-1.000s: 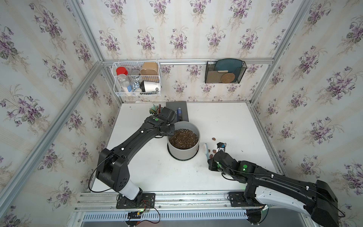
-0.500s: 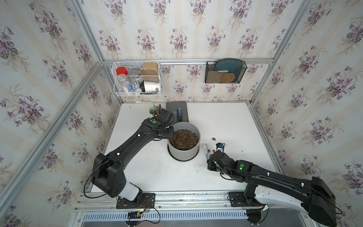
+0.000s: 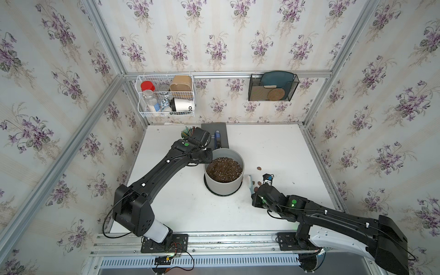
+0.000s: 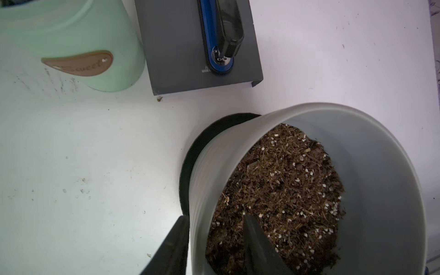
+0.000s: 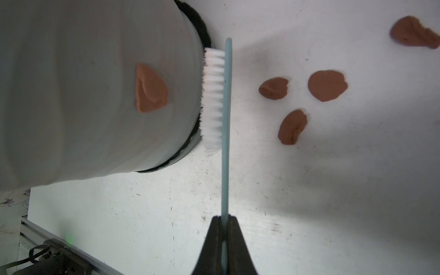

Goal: Scrub the dried mud off the ceramic pot
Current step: Rotate the pot on the tray.

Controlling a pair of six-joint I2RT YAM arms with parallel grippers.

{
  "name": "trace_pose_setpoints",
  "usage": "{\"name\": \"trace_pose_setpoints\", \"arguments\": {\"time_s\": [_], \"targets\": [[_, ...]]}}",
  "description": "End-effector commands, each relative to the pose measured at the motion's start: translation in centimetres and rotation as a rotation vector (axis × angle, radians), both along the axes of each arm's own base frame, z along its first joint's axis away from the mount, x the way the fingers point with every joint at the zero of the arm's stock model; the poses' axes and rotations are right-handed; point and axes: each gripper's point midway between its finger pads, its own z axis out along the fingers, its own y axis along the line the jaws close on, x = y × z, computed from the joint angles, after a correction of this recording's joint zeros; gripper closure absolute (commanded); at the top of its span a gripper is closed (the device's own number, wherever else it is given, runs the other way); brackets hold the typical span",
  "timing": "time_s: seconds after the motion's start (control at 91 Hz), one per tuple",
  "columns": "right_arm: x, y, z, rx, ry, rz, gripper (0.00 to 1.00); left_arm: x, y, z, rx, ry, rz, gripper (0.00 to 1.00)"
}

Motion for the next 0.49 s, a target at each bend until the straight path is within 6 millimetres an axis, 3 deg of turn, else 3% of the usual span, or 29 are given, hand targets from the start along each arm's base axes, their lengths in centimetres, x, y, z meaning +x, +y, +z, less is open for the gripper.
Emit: {"name": "trace_pose_setpoints", "arguments": {"time_s": [0.0, 0.165, 0.33, 0.484], "targets": [[0.2, 0.0, 0.3, 0.007, -0.009, -0.011, 1.0, 0.7, 0.2, -0.8, 0.052, 0.002, -0.012, 0.59], [0.3, -0.2, 0.4, -0.012, -0.009, -0.014, 1.0, 0.6, 0.5, -2.0, 0.077, 0.032, -0.007, 0.65], [0.5, -0.3, 0.2, -0.025, -0.013, -0.024, 1.0, 0.0, 1.0, -1.8, 0.087, 0.036, 0.0, 0.92], [1.0, -0.9, 0.2, -0.049, -0.01, -0.05, 1.0, -1.1, 1.6, -1.5, 0.089, 0.042, -0.001, 0.99]]}}
